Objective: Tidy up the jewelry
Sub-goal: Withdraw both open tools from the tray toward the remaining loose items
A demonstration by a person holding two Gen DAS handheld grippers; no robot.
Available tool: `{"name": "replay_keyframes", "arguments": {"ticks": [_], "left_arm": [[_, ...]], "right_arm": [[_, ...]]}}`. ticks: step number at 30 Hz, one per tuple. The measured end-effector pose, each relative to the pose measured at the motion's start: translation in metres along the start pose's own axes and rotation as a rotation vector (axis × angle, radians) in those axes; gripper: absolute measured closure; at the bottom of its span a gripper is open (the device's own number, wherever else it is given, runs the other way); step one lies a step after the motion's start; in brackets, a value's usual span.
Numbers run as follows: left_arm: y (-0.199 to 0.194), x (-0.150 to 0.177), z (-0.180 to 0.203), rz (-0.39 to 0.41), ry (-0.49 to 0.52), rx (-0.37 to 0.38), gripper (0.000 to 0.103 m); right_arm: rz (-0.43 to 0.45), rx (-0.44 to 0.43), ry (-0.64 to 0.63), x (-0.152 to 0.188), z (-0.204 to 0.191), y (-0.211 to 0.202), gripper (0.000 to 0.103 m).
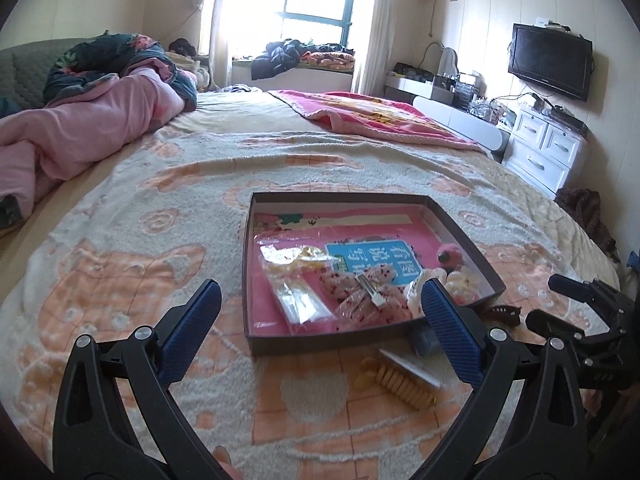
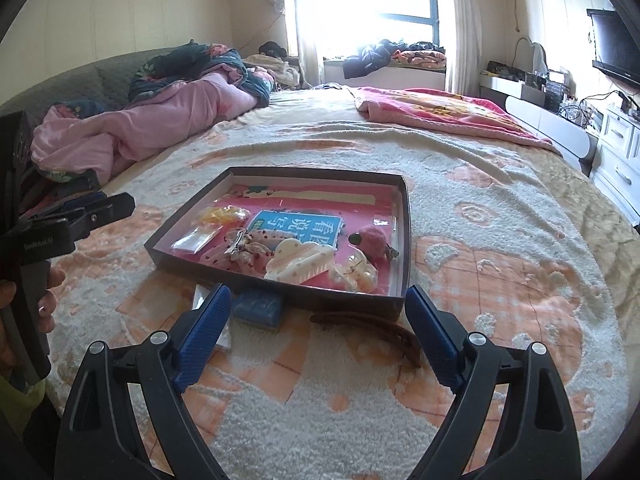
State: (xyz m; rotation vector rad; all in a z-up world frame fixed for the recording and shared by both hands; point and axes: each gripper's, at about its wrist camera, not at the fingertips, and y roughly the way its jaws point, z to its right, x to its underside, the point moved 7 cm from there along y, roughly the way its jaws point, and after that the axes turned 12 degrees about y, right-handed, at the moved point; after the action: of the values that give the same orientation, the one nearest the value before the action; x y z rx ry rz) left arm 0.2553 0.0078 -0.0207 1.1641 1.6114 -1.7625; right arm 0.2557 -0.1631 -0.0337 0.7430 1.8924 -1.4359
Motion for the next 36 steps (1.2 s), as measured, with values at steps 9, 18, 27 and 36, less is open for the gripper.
{"name": "replay_keyframes", "arguments": {"ticks": [9, 18, 27, 36], "left_arm": [[-0.013, 0.015, 0.009, -0.007, 0.02, 0.008, 0.011], [-0.018, 0.029, 0.024, -0.022, 0.045, 0.025, 0.011], [-0.009, 0.047, 0.047, -0.065, 0.065, 0.095, 0.011], [0.008, 0.066, 0.076, -0.13, 0.068, 0.193, 0.024]], "right_arm": [[-0.002, 0.007, -0.019, 0.011, 0.0, -0.013, 0.017], [-0.015, 0.025, -0.01, 0.024, 0.01, -0.02, 0.017], [-0.035, 0.055, 0.026, 0.037, 0.029, -0.015, 0.017], [-0.031, 0.121, 0.025, 0.041, 0.049, -0.006, 0.017]]}}
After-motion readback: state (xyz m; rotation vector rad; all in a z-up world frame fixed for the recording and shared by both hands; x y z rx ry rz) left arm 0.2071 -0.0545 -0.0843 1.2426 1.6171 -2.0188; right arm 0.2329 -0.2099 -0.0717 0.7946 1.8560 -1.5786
